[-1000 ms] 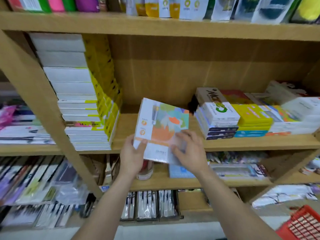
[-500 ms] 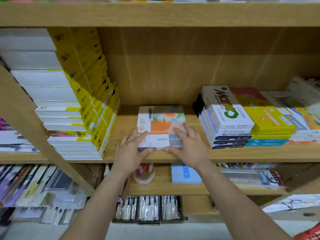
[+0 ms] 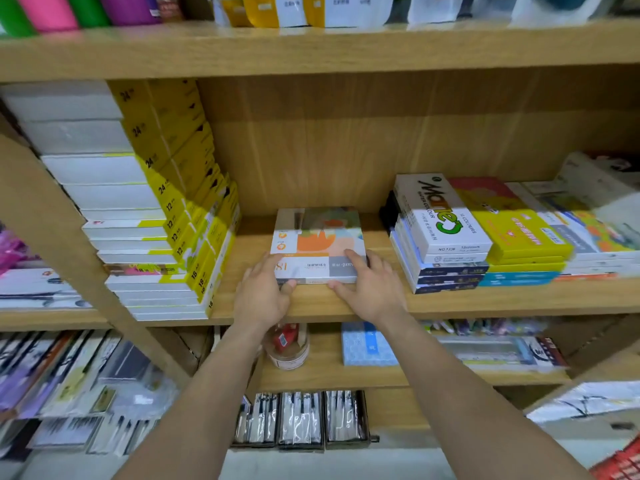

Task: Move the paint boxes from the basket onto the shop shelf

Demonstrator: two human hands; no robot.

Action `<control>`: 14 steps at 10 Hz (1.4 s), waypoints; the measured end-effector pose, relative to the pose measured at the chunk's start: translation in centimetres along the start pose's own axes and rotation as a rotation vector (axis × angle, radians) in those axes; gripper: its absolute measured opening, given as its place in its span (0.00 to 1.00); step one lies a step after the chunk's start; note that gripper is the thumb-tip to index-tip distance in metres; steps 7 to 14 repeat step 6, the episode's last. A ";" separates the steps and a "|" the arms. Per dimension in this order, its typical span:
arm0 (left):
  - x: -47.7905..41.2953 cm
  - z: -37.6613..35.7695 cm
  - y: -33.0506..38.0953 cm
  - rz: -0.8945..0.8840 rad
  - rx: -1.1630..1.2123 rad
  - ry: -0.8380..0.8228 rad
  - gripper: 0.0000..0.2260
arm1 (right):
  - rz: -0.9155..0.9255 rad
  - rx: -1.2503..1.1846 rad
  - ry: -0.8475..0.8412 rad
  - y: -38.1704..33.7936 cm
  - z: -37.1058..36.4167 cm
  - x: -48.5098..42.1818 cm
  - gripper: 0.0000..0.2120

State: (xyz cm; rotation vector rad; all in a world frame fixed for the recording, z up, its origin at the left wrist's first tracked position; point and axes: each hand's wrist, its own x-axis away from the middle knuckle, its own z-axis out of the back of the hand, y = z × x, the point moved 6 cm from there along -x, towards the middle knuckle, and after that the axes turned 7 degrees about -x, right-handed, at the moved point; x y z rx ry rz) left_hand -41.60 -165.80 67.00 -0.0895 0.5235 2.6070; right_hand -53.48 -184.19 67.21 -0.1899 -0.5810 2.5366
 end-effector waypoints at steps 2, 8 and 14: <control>2.6 1.7 1.5 -0.081 -0.149 -0.070 0.32 | -0.043 0.037 -0.077 -0.2 1.6 3.0 0.37; 10.9 6.4 9.7 -0.342 -0.229 -0.216 0.34 | -0.079 0.157 -0.162 5.4 10.3 13.3 0.38; 10.9 6.4 9.7 -0.342 -0.229 -0.216 0.34 | -0.079 0.157 -0.162 5.4 10.3 13.3 0.38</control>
